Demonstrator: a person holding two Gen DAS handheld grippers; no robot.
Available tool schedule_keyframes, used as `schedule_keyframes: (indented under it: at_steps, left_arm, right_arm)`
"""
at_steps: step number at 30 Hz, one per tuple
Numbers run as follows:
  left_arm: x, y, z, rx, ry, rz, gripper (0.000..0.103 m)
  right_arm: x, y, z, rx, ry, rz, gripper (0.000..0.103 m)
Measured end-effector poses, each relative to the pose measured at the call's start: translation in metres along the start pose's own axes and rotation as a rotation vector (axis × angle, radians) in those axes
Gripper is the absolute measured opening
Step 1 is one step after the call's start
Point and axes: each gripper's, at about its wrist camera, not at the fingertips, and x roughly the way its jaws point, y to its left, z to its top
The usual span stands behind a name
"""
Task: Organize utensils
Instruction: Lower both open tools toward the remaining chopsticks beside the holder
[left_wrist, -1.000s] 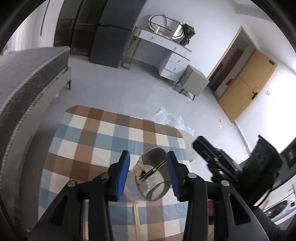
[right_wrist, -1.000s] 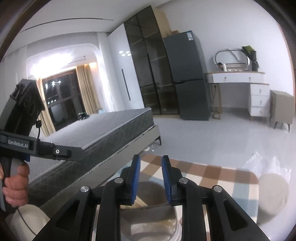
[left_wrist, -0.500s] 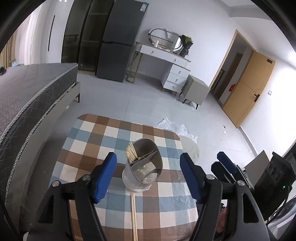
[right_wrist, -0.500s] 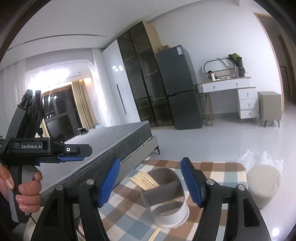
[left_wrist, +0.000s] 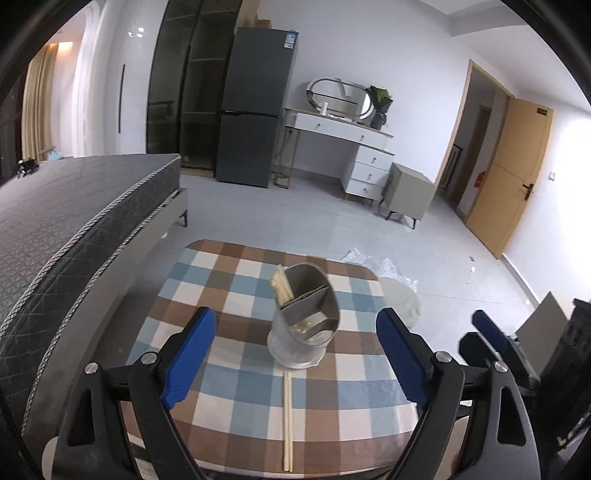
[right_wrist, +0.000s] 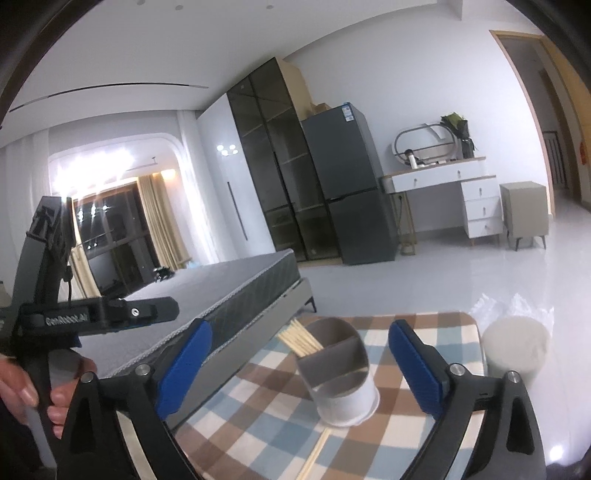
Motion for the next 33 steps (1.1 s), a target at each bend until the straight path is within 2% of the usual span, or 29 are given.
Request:
schedule_keyframes:
  at_steps: [6,12,17,21,24,28,31,33]
  left_arm:
    - [0.012,0.005,-0.027,0.026,-0.042,0.069,0.091]
    - [0.030,0.015,-0.050,0.014,-0.033,0.080,0.092]
    - [0.043,0.023,-0.070,0.012,-0.034,0.076,0.092]
    - [0.062,0.037,-0.081,0.001,0.001,0.114,0.092]
    - [0.079,0.048,-0.090,-0.001,0.035,0.166,0.092]
    - [0.102,0.060,-0.092,-0.040,0.139,0.174,0.092]
    - [0.108,0.064,-0.093,-0.054,0.157,0.188,0.092]
    - [0.113,0.066,-0.093,-0.055,0.178,0.206,0.092]
  right_arm:
    - [-0.004,0.006,-0.023,-0.005,0.036,-0.017,0.103]
    - [0.002,0.004,-0.052,0.003,0.099,-0.042,0.103]
    - [0.016,-0.005,-0.077,0.041,0.186,-0.064,0.103]
    - [0.033,-0.011,-0.092,0.052,0.267,-0.101,0.103]
    - [0.054,-0.017,-0.107,0.073,0.373,-0.126,0.103]
    - [0.074,-0.021,-0.123,0.096,0.471,-0.134,0.096]
    - [0.091,-0.021,-0.133,0.075,0.544,-0.162,0.092]
    - [0.101,-0.021,-0.138,0.053,0.586,-0.188,0.085]
